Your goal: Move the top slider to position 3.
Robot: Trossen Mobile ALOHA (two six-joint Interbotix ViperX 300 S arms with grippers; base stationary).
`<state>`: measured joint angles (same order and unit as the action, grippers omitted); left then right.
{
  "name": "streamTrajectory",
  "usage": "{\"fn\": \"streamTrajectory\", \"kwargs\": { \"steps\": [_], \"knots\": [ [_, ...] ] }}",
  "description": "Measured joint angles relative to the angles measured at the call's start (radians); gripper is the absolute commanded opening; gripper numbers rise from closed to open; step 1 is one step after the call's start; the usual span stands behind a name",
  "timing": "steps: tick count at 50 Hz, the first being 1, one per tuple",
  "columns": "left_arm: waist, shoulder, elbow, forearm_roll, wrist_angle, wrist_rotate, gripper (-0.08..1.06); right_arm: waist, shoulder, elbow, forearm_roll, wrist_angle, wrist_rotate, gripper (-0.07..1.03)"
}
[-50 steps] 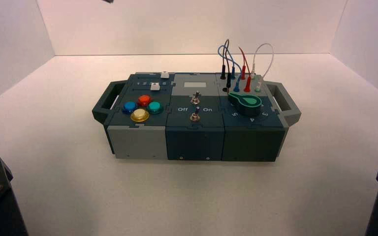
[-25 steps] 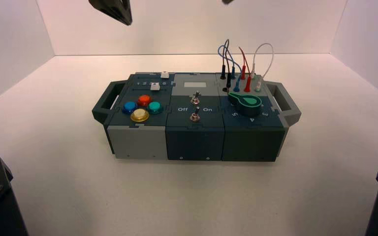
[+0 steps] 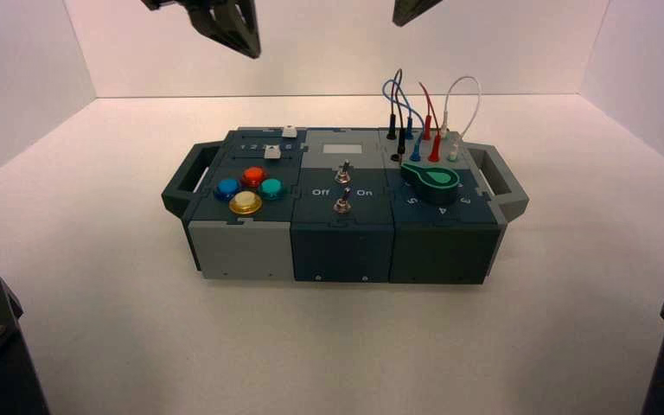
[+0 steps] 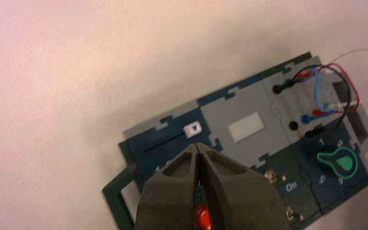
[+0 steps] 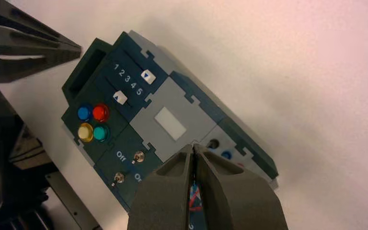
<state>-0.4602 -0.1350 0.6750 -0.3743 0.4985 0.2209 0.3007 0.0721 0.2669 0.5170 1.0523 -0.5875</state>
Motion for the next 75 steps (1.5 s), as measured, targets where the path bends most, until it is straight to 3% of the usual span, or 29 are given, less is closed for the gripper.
{"fn": "streamTrajectory", "kwargs": {
  "steps": [12,36,50,60,75],
  "knots": [
    [-0.009,0.038,0.000,-0.055,-0.021,0.000,-0.03,-0.005,0.037,-0.012,0.011,0.006,-0.029,-0.02],
    [-0.048,0.130,-0.025,-0.078,-0.063,-0.008,-0.03,-0.003,0.069,-0.020,0.014,0.000,-0.034,-0.02],
    [-0.060,0.190,-0.043,-0.135,-0.094,-0.017,-0.03,-0.003,0.075,-0.020,0.015,-0.002,-0.043,-0.02],
    [-0.060,0.212,-0.044,-0.143,-0.120,-0.017,-0.03,-0.003,0.094,-0.023,0.017,0.002,-0.061,-0.02],
    [-0.060,0.216,-0.044,-0.143,-0.124,-0.017,-0.03,-0.003,0.127,-0.058,0.021,0.011,-0.064,-0.02]
  ]
}}
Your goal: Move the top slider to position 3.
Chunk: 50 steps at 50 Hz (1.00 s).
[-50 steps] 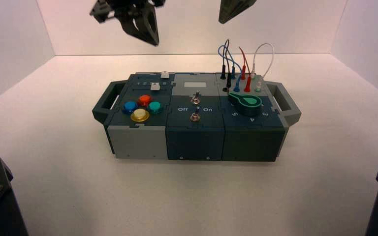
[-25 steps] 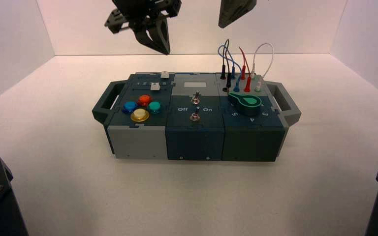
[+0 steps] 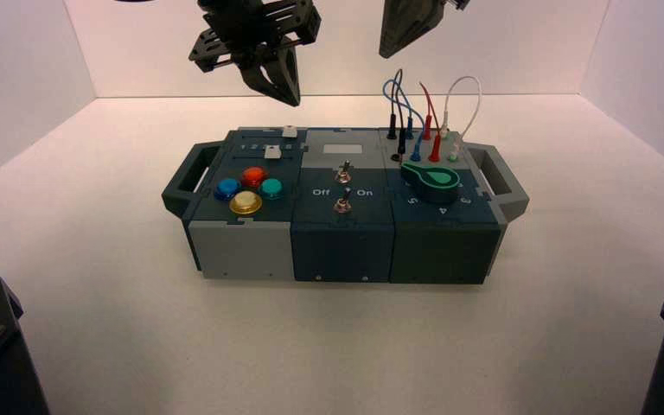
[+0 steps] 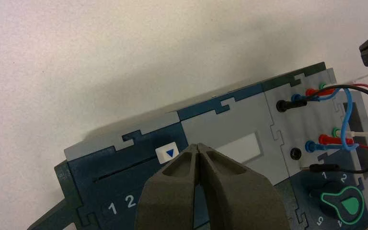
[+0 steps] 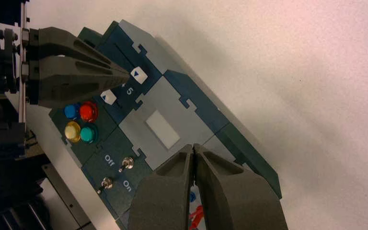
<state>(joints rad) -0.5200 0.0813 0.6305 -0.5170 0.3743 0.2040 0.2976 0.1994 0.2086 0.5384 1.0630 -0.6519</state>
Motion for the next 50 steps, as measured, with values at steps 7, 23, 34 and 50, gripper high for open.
{"fn": "streamTrajectory", "kwargs": {
  "steps": [7,23,34,50],
  "knots": [
    [0.000,0.000,0.000,0.000,0.000,0.000,-0.03,0.000,0.005,-0.009,0.003,0.003,-0.002,-0.02],
    [0.000,0.008,0.000,0.000,0.000,0.005,-0.03,0.000,0.026,-0.023,0.005,0.017,-0.002,-0.02],
    [0.000,0.008,0.000,0.000,-0.005,0.005,-0.03,0.000,0.028,-0.023,0.005,0.017,-0.002,-0.02],
    [0.000,0.015,0.000,0.000,-0.006,0.005,-0.03,0.000,0.041,-0.026,0.012,0.040,-0.002,-0.02]
  ]
}}
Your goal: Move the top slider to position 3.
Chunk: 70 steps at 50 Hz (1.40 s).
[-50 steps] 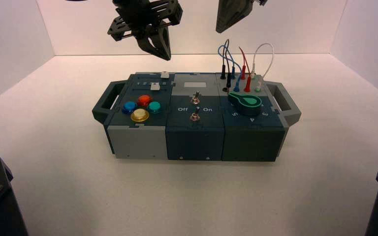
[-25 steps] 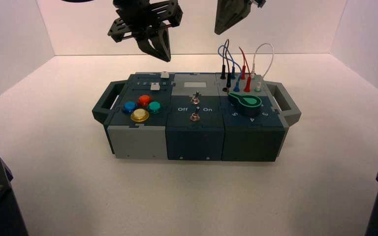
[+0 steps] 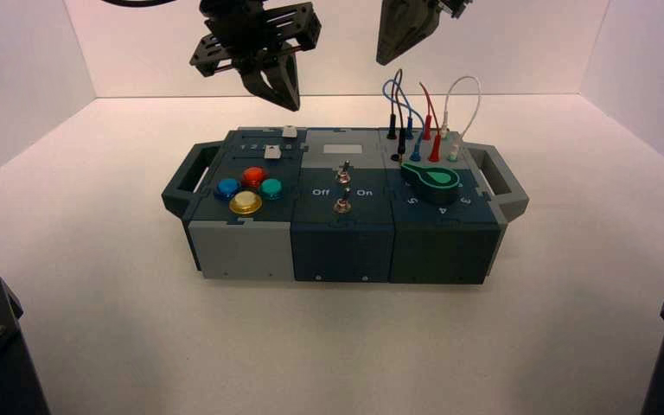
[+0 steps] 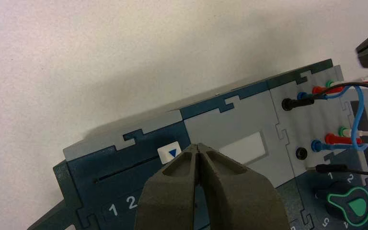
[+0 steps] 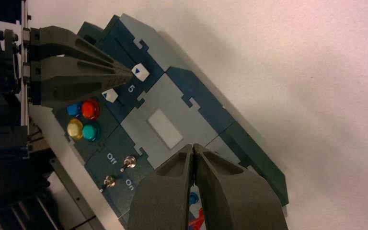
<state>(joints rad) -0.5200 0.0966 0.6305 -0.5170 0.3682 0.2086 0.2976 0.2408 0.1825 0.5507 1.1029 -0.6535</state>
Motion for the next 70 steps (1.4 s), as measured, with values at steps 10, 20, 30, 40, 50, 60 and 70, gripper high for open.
{"fn": "streamTrajectory", "kwargs": {
  "steps": [10,20,30,40,50,60,70],
  "knots": [
    [0.000,0.002,0.000,0.000,0.000,0.000,-0.03,0.002,0.000,0.000,0.041,0.035,-0.038,-0.02],
    [0.002,0.002,0.002,0.000,0.000,0.000,-0.03,0.000,0.000,0.000,0.055,0.041,-0.041,-0.02],
    [0.000,0.002,0.003,0.000,0.000,0.000,-0.03,0.000,0.000,0.000,0.057,0.046,-0.041,-0.02],
    [0.000,0.000,0.006,0.000,0.000,0.000,-0.03,0.000,0.000,0.000,0.057,0.048,-0.043,-0.02],
    [-0.002,0.000,0.006,-0.002,0.000,-0.003,-0.03,0.000,0.000,0.000,0.057,0.048,-0.044,-0.02],
    [-0.006,0.000,0.006,-0.008,-0.009,-0.006,-0.03,0.000,0.000,0.000,0.057,0.048,-0.044,-0.02],
    [-0.006,0.008,0.012,-0.031,-0.012,-0.008,-0.03,0.000,0.000,0.000,0.057,0.048,-0.044,-0.02]
  ]
}}
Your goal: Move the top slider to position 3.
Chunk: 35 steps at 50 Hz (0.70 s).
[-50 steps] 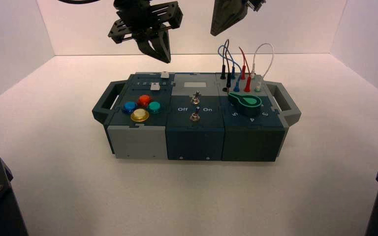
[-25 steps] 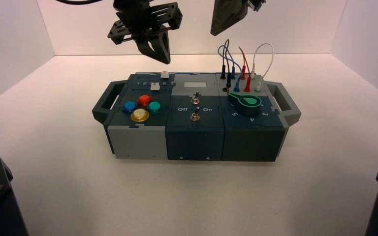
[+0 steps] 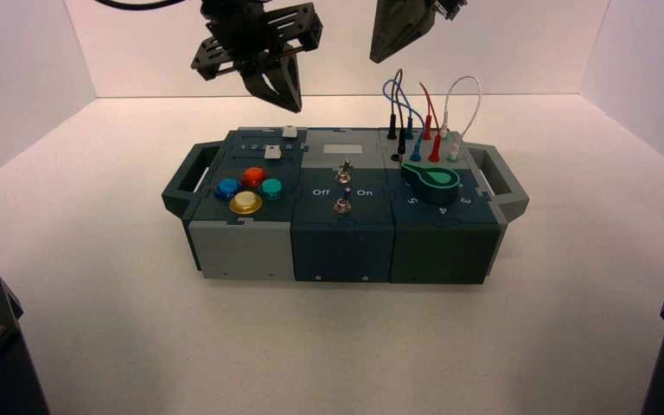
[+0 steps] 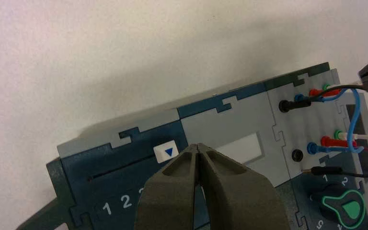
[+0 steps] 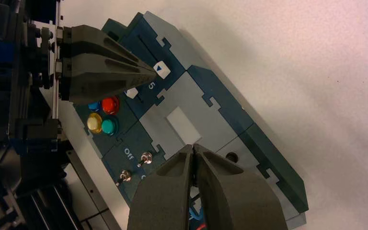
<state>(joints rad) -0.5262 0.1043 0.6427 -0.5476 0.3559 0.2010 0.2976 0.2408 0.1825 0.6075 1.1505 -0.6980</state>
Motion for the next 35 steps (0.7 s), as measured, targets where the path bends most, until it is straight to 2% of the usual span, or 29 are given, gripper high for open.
{"fn": "streamTrajectory", "kwargs": {
  "steps": [7,25,35],
  "knots": [
    [0.000,0.028,0.002,-0.009,0.002,-0.003,-0.03,0.000,0.000,0.000,0.000,0.000,0.000,-0.02],
    [0.000,0.066,-0.011,-0.008,-0.006,-0.005,-0.03,0.000,0.000,0.000,0.000,0.003,0.000,-0.02],
    [-0.002,0.077,-0.012,-0.009,-0.043,-0.005,-0.03,0.000,0.000,0.000,0.000,0.005,0.000,-0.02]
  ]
}}
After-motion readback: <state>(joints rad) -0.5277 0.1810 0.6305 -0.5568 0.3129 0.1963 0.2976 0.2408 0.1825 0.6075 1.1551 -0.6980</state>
